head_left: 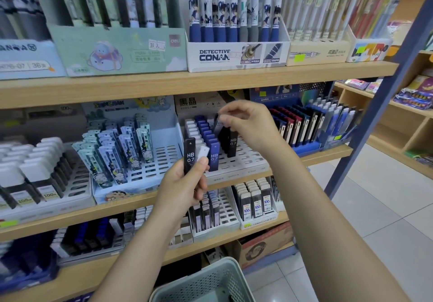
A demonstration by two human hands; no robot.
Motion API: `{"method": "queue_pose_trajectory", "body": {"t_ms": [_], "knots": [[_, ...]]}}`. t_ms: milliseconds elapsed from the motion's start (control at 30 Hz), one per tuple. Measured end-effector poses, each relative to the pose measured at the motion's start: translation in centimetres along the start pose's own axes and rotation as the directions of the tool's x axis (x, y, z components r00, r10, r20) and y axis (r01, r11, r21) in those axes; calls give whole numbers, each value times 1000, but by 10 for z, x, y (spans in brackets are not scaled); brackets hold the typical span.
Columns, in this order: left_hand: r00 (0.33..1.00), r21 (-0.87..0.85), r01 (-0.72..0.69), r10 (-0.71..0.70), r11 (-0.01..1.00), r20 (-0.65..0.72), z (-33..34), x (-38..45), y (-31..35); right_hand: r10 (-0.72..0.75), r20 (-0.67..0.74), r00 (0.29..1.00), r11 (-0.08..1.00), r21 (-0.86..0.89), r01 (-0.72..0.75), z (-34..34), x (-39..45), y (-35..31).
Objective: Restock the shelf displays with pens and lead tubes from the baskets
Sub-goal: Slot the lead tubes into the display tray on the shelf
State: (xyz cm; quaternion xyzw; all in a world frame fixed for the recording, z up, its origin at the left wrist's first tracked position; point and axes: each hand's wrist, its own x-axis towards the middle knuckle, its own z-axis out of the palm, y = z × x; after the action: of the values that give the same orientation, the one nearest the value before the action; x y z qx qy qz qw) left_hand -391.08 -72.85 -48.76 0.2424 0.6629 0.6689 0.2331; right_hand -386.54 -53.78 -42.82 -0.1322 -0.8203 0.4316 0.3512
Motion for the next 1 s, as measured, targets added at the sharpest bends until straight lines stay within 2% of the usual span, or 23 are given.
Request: {"method": "queue_pose_trajectory", "body": {"t_ms": [100,267,433,567,867,1000], "knots": [[1000,-7,1,-1,1000,-12,-1,2,-1,-47,12,999,996,-69,48,4,8,0],[1000,-36,1,-2,999,-26,-1,3,-2,-31,27,999,999,-41,33,12,21,11],[1000,-23,0,0,1000,-23,1,3,-2,-22,37,999,995,-97,26,13,20,23],[1000,-13,-2,2,1000,-21,3,2,-2,-32,26,999,976,-215,37,15,20,25],[1000,-17,1,-2,1000,-15,1,1,-2,-20,109,994,957,-287,51,12,24,17],[1000,-22,5,-5,1000,-17,1,1,-2,-16,102,995,952,-304,46,15,26,16]]}}
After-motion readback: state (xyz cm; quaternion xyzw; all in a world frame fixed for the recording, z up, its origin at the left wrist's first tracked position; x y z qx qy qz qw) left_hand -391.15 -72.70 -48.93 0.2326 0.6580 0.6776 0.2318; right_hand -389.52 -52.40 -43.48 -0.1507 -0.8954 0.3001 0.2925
